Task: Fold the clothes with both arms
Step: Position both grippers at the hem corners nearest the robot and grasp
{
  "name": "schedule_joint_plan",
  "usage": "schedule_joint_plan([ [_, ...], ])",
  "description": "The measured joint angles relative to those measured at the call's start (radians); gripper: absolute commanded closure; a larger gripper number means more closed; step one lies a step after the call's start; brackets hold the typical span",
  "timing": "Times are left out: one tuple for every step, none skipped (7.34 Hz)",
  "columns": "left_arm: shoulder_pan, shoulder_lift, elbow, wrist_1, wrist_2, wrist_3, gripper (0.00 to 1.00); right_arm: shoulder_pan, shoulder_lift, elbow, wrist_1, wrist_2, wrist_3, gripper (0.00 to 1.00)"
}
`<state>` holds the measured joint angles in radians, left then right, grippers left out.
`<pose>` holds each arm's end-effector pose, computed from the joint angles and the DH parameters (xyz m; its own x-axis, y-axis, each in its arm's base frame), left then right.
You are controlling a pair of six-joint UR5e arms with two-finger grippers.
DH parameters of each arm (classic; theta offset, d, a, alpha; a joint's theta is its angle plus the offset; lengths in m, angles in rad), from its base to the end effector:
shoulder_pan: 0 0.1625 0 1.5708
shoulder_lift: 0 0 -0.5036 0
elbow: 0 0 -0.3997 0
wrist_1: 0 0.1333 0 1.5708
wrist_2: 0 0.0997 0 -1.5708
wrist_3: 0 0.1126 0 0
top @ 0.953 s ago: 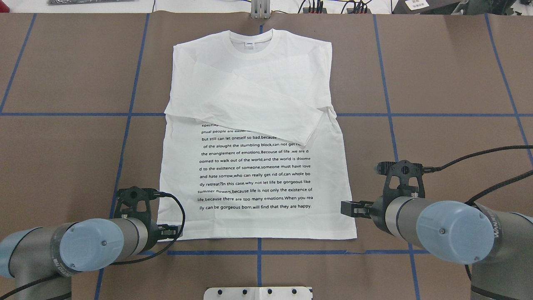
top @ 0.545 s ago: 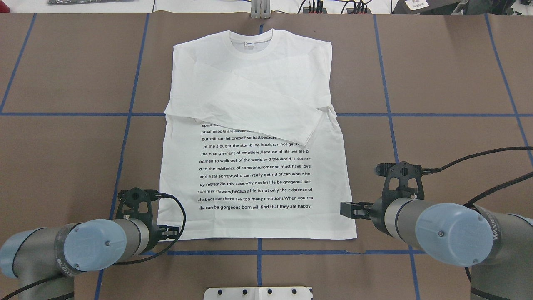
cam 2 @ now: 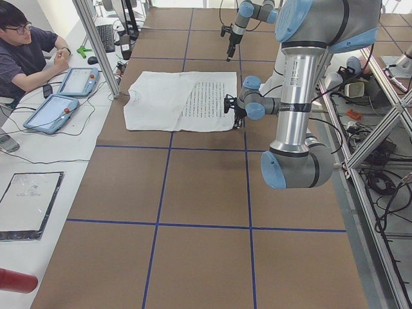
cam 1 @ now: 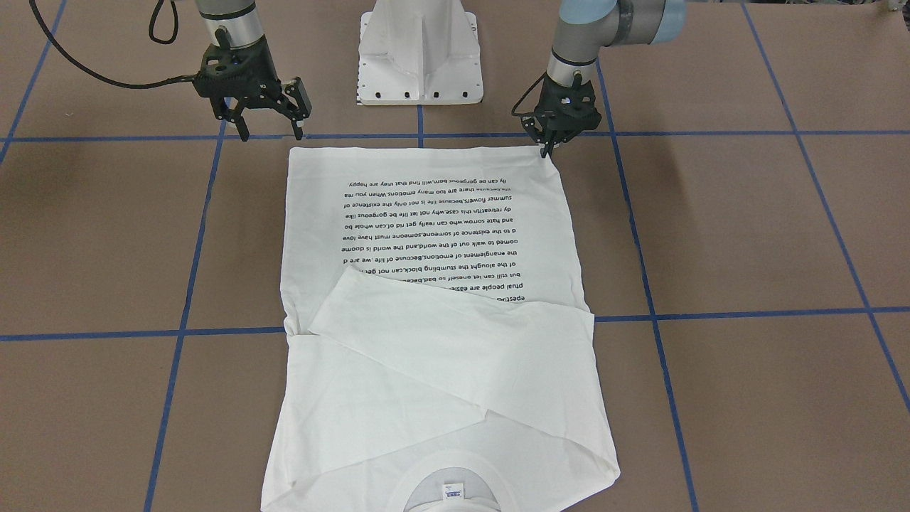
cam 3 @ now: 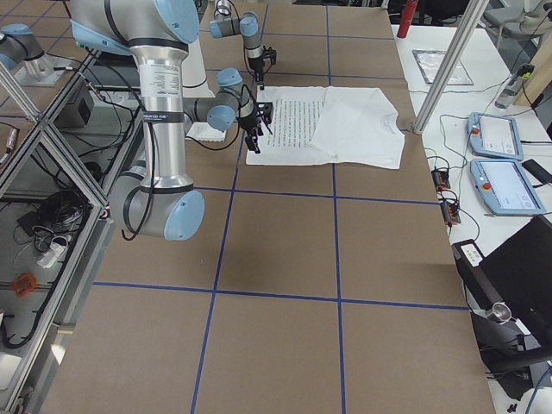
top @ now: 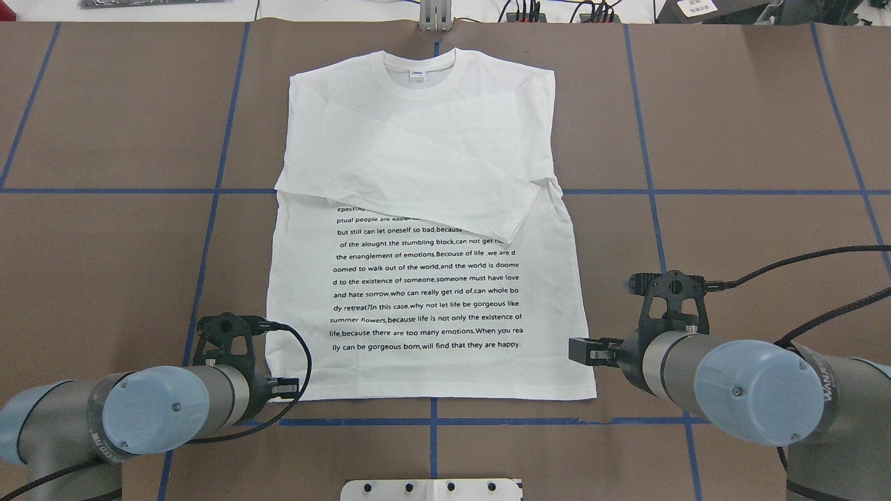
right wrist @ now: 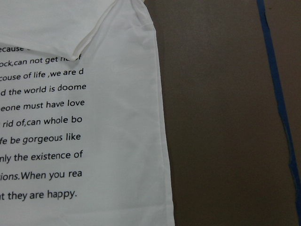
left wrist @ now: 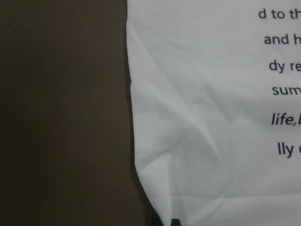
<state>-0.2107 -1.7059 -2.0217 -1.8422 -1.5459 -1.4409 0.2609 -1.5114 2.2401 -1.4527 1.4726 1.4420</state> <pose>0.5105 -0.2484 0.4387 0.6640 -0.0096 -0.7477 0.1427 0.9832 0.1141 -0.4247 -0.2628 0.3986 0.6768 0.0484 0.7346 -0.2428 0.9567 0.1606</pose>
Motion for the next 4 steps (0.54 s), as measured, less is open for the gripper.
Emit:
schedule_joint_plan([
  [-0.001, 0.003, -0.024, 0.004, -0.002, 0.002, 1.00, -0.003, -0.005, 0.000, 0.001, -0.002, 0.001, 0.00],
  [-0.001, 0.002, -0.038, 0.006, -0.004, 0.003, 1.00, -0.009, -0.017, -0.001, 0.006, -0.006, 0.006, 0.00],
  [0.000, -0.006, -0.044, 0.005, -0.005, 0.003, 1.00, -0.020, -0.037, -0.003, 0.029, -0.011, 0.021, 0.00],
  [0.001, -0.019, -0.048, 0.004, -0.004, 0.001, 1.00, -0.038, -0.078, -0.012, 0.104, -0.021, 0.039, 0.03],
])
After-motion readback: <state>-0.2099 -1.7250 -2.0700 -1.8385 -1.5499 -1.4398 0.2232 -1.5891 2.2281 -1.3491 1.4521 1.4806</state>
